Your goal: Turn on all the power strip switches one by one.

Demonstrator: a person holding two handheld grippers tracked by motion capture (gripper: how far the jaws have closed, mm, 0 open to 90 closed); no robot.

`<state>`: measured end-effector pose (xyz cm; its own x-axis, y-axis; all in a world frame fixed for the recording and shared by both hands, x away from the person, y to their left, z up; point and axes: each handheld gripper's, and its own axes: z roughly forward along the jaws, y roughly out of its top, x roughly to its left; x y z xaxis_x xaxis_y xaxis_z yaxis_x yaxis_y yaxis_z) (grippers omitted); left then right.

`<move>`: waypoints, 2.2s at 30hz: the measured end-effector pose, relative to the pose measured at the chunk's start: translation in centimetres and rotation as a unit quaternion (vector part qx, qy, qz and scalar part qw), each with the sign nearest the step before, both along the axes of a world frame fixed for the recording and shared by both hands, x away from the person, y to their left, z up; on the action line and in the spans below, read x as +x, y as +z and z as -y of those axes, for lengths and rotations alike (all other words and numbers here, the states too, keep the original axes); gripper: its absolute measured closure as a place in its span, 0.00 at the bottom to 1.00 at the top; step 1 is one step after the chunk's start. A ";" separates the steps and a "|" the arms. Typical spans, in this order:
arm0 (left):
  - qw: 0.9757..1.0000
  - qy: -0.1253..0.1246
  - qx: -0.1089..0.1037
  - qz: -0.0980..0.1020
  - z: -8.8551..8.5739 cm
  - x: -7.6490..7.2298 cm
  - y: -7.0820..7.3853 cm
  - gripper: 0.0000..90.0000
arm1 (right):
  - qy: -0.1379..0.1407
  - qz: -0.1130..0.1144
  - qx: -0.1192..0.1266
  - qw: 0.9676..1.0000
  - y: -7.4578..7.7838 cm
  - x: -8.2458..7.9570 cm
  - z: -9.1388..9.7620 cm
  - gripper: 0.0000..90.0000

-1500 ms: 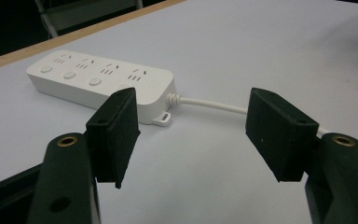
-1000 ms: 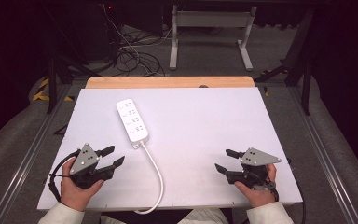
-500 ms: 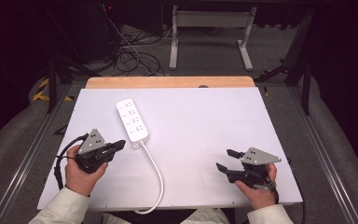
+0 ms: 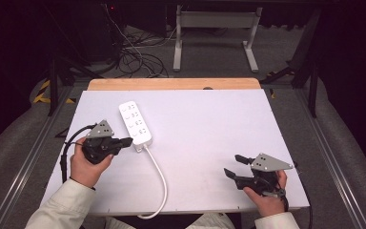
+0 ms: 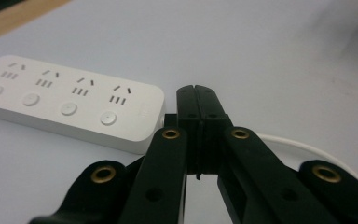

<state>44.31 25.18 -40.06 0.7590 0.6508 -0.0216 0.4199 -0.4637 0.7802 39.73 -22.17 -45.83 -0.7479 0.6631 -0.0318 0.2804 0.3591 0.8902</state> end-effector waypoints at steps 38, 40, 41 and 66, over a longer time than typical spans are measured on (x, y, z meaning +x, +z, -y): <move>0.995 0.067 0.063 -0.034 1.0 8.0 -4.4 1.00 | 0.017 -0.004 -0.005 1.000 -0.1 0.1 -0.2 0.43; 0.995 0.068 0.064 -0.035 1.0 8.0 -4.5 1.00 | 0.017 -0.004 -0.005 1.000 -0.1 0.1 -0.2 0.43; 0.995 0.070 0.066 -0.037 1.1 8.0 -4.6 1.00 | 0.017 -0.003 -0.005 1.000 -0.1 0.1 -0.2 0.44; 0.992 0.090 0.078 -0.040 1.3 8.1 -5.2 1.00 | 0.022 -0.003 -0.010 1.000 -0.1 0.0 -0.3 0.43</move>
<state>52.40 23.90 -45.24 0.6304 0.7755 0.0348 0.5639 -0.4883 0.6660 39.73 -21.89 -45.95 -0.7771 0.6281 -0.0401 0.2686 0.3886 0.8814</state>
